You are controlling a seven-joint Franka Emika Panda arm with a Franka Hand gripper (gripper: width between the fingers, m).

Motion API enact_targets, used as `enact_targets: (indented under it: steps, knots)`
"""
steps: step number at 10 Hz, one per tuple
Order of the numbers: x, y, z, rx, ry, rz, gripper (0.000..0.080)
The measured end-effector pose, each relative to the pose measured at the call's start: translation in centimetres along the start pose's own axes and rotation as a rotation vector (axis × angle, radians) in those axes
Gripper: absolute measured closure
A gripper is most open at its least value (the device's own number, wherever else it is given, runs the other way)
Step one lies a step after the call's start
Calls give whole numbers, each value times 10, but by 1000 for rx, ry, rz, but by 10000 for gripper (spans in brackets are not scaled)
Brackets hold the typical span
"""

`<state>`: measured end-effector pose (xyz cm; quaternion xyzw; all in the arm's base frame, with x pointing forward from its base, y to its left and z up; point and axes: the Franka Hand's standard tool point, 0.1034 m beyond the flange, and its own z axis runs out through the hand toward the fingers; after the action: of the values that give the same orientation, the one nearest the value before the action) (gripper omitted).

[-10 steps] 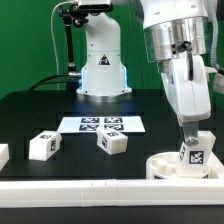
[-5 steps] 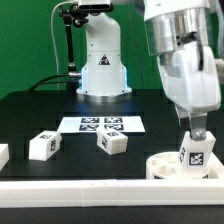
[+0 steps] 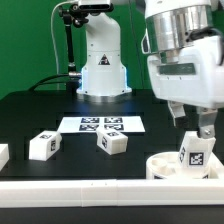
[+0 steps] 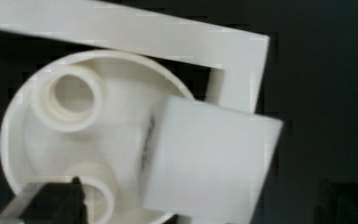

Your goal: Assemble stool

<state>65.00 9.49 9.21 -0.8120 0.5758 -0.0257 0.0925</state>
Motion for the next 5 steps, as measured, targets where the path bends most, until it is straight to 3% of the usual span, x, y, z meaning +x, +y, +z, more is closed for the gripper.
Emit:
enact_targets:
  steps: [2, 5]
  knots:
    - [-3, -2, -3, -25, 15, -216, 151]
    - [-2, -4, -5, -24, 18, -429, 151]
